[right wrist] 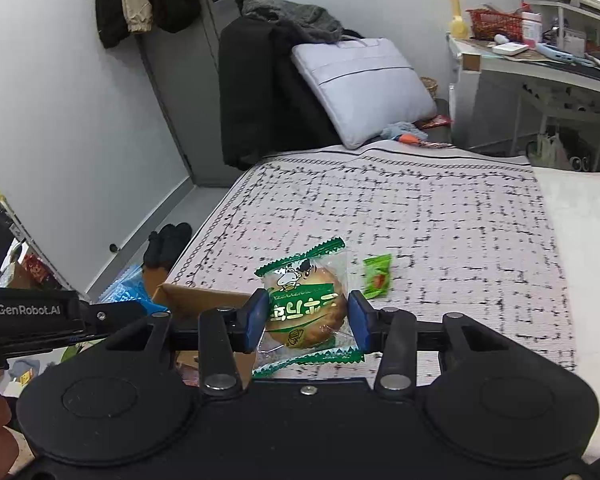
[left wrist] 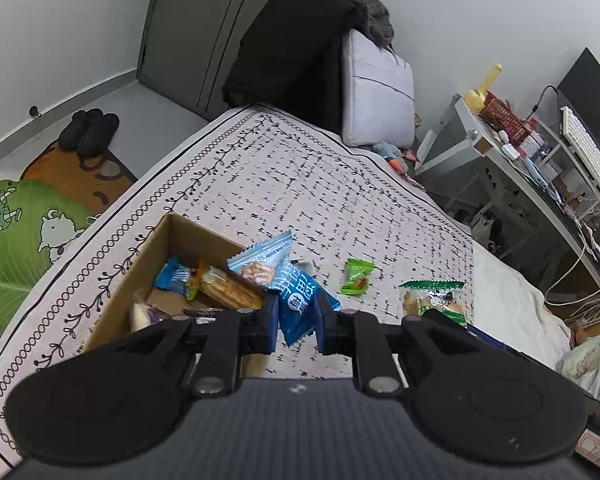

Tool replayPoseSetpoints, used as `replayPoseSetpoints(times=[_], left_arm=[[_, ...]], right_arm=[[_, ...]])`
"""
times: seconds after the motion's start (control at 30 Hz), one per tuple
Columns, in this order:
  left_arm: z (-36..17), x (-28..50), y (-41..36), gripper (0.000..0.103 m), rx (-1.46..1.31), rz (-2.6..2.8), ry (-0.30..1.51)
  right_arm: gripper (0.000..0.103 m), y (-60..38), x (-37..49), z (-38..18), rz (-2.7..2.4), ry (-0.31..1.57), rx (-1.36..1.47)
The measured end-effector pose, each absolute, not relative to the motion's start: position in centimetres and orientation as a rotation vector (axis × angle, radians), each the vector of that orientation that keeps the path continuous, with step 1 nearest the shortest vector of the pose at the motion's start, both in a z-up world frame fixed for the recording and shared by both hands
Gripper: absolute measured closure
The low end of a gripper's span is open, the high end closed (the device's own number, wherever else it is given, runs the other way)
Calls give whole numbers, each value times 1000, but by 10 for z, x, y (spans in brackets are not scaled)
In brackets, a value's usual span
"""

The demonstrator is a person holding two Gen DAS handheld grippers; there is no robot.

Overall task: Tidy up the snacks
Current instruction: 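Carry the blue candy over the box with the left tool while the right tool carries the bun pack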

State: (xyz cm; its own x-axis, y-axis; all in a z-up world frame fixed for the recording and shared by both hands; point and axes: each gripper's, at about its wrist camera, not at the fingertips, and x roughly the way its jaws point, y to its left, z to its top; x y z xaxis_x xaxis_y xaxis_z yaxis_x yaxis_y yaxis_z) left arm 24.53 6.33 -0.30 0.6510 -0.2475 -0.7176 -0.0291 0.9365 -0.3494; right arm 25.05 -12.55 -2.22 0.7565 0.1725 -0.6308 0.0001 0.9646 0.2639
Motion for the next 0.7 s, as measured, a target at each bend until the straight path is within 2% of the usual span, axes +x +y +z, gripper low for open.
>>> replayPoseSetpoints(times=[0.7], left_arm=[[-31,279,100,85,-370,4,946]], right_arm=[[62,-64,292,-38,232,784,258]])
